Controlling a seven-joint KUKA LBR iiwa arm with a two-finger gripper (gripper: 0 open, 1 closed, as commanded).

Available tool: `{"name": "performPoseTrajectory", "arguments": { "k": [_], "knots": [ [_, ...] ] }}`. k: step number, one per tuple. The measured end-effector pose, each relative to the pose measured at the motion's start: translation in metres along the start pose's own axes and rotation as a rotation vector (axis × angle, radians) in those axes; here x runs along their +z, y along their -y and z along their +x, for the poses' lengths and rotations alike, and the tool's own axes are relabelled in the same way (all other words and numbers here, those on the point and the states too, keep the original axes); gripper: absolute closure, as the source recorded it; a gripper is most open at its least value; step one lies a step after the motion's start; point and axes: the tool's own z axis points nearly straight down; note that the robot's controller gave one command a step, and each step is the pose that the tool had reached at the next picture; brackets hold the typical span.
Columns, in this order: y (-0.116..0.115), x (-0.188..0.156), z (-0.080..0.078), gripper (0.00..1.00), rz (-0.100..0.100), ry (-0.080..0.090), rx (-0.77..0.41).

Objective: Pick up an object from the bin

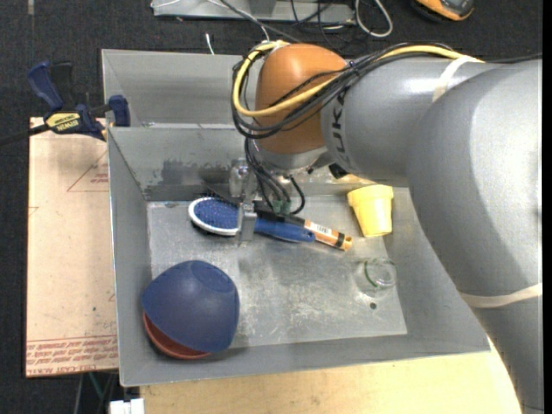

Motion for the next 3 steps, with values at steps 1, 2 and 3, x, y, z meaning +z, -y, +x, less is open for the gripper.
{"name": "performPoseTrajectory", "arguments": {
  "k": [1, 2, 3],
  "knots": [
    [0.021, 0.011, 0.011, 0.0, 0.003, 0.001, -0.014],
    [0.026, 0.014, 0.002, 0.0, -0.003, 0.009, 0.031],
    [0.012, 0.031, 0.007, 0.0, -0.002, 0.014, 0.035]
  ]
}}
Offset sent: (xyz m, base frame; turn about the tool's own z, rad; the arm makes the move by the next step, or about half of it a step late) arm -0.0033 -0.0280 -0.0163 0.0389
